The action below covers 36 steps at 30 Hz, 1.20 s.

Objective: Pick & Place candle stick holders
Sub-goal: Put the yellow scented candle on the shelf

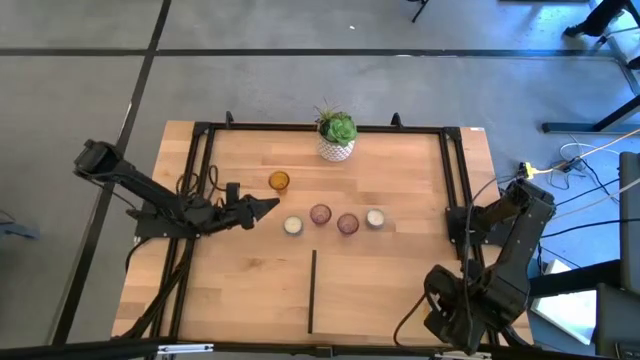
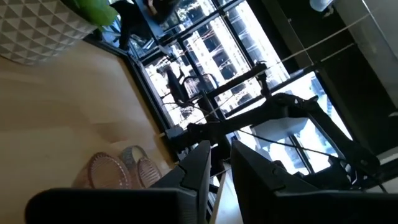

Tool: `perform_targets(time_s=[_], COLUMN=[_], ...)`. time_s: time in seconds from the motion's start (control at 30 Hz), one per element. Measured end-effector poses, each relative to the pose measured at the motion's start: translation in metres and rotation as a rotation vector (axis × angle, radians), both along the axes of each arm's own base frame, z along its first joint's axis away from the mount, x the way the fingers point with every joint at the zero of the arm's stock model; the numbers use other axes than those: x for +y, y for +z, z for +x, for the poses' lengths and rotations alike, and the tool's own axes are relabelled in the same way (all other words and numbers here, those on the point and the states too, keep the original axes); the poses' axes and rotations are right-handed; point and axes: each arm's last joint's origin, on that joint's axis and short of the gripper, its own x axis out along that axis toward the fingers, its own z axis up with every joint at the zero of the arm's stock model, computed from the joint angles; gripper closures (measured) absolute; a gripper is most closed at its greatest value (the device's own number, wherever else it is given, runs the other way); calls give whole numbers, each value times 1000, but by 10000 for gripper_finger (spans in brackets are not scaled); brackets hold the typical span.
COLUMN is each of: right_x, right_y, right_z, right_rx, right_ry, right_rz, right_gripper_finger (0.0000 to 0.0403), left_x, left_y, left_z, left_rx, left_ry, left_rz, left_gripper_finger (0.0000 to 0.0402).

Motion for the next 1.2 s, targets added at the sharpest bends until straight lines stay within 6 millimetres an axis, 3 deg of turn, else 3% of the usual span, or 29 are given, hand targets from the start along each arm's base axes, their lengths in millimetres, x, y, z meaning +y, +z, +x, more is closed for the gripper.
perform_targets(time_s=[0.27, 0.63, 0.8, 1.03, 1.2], right_x=[6, 4, 1, -1, -1], right_y=[-7, -23, -30, -31, -31], right_z=[-12, -15, -15, -13, -12], right_rx=[39, 53, 78, 72, 65], right_ry=[3, 91, 108, 117, 121], right_rz=[-12, -80, -101, -108, -113], right_gripper_finger=[403, 403, 403, 403, 403], left_x=[-22, -35, -37, -35, -33], left_y=[3, -13, -8, 17, 24], left_z=[29, 55, 57, 50, 47], left_rx=[53, 110, 84, -33, -55], left_ry=[-45, -92, -92, -20, -17], left_rz=[32, -1, 35, 151, 175], left_gripper_finger=[343, 343, 343, 343, 343])
